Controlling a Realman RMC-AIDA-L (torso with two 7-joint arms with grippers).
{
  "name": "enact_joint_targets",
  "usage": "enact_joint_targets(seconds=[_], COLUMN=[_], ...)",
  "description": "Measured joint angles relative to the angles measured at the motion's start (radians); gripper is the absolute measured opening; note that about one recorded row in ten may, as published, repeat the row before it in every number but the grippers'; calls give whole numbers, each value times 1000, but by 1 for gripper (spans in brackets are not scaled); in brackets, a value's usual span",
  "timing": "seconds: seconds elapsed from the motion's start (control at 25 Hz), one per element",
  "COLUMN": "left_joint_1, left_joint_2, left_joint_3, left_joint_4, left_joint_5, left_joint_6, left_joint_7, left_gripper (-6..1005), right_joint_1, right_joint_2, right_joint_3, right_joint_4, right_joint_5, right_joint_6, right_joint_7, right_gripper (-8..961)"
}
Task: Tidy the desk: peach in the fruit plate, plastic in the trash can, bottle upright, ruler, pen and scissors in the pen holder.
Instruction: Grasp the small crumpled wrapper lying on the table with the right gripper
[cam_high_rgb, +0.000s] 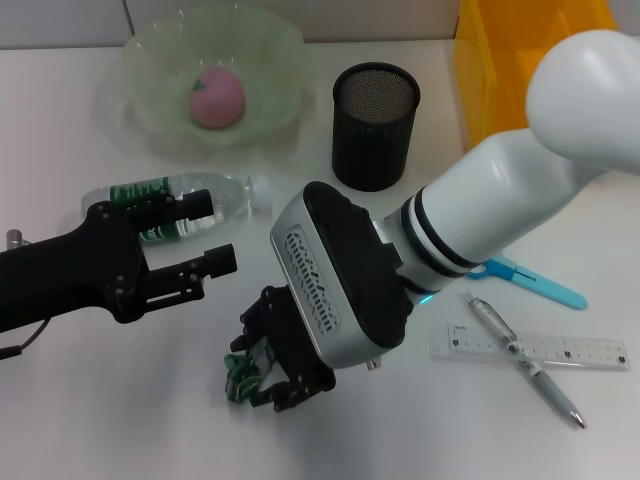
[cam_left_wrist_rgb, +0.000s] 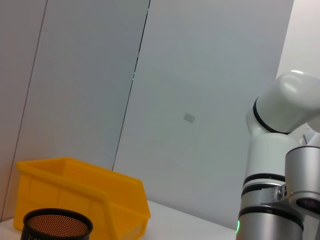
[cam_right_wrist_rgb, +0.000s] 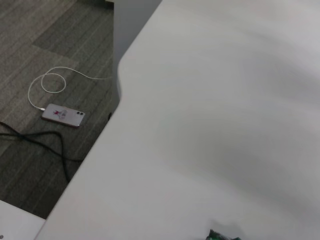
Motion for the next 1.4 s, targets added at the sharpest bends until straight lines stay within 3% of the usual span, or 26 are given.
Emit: enact_joint_targets(seconds=[0.2,0.28,0.92,1.12,1.4], left_joint_1=[0,0,-1,-1,1], left_joint_2=[0,0,0,-3,-3], left_joint_3=[-1,-2,-11,-24,-34], left_joint_4=[0,0,0,0,0], left_joint_5=[-1,-1,-2,0,1], left_joint_6=[0,0,-1,0,5], left_joint_7=[0,0,0,0,-1], left_gripper=[717,717,716,716,716], right_joint_1=[-5,-5,-4,-6,-45], right_joint_2=[0,0,0,0,0], right_joint_3=[-27,-38,-58,-58,-39], right_joint_4=[-2,-2,-3,-5,-40], right_joint_5=[0,0,2,1,1], right_joint_6=[34,44,63,65,70], right_joint_7=[-2,-2,-3,-4,-4], right_gripper=[622,497,484,307,148])
